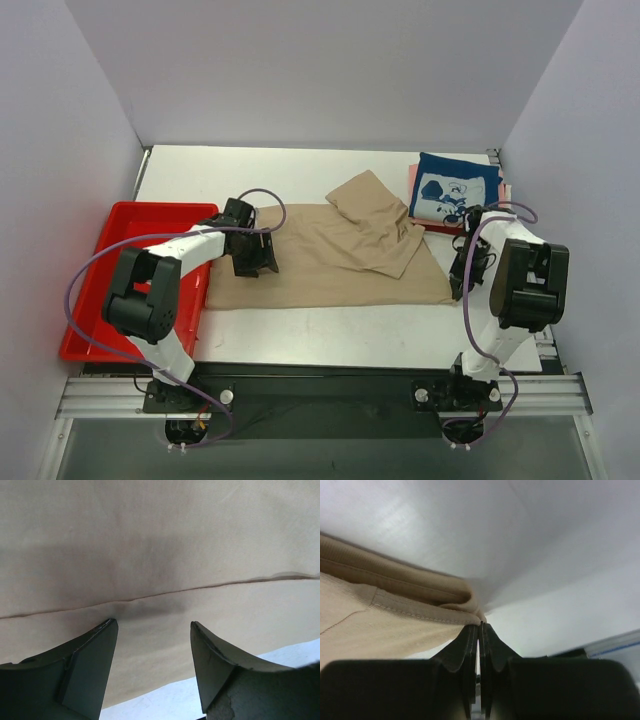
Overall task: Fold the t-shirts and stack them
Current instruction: Fold the flattened tshirt in 1/3 of the way
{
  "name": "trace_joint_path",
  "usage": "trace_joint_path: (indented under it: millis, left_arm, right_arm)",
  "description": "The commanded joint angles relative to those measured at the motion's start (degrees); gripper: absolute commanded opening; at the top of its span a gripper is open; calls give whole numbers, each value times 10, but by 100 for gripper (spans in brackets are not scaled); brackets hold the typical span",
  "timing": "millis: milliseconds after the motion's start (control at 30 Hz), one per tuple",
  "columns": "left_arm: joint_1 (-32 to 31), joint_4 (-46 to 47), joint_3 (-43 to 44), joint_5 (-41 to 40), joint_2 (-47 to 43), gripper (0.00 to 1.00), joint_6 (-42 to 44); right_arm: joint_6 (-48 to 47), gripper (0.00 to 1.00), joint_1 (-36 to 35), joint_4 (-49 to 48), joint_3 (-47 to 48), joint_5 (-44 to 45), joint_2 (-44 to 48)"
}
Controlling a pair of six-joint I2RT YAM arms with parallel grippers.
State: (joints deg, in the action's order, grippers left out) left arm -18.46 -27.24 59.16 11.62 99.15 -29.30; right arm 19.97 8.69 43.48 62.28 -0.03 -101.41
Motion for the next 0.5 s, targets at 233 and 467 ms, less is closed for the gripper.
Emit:
trace_joint_path:
  millis: [233, 467]
  left_arm:
    - [-18, -82, -115, -81, -42, 72, 1]
    - [-49, -101, -144, -57, -101, 72, -8]
  right_arm:
    - [58, 0, 5, 191, -12, 44, 68]
    - [92, 0, 7, 248, -14, 63, 132]
